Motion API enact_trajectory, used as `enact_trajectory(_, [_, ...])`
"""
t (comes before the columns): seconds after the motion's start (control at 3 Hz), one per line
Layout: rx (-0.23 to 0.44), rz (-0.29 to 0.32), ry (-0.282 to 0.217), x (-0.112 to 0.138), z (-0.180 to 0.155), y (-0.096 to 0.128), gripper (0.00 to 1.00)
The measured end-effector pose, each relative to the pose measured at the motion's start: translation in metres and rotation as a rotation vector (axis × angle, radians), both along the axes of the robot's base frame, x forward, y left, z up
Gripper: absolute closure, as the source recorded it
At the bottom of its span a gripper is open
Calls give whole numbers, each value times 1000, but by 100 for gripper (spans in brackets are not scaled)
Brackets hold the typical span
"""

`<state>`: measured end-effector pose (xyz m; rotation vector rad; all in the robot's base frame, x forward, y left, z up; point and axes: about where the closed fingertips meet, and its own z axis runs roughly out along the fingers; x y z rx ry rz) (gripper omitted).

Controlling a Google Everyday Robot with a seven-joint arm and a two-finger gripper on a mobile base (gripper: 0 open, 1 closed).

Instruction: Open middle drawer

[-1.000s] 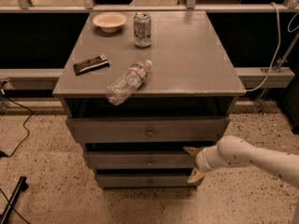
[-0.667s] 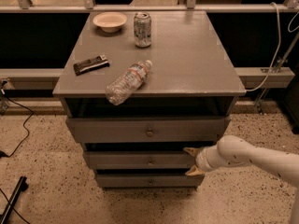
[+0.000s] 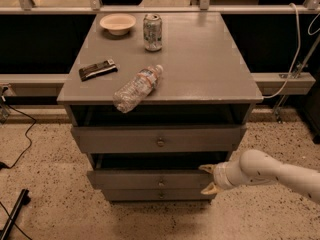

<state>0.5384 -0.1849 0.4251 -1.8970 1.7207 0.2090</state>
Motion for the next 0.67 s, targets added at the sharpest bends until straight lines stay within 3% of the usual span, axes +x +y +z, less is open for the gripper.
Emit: enact_trajectory(0.67, [0, 0, 0, 0, 4, 0, 37])
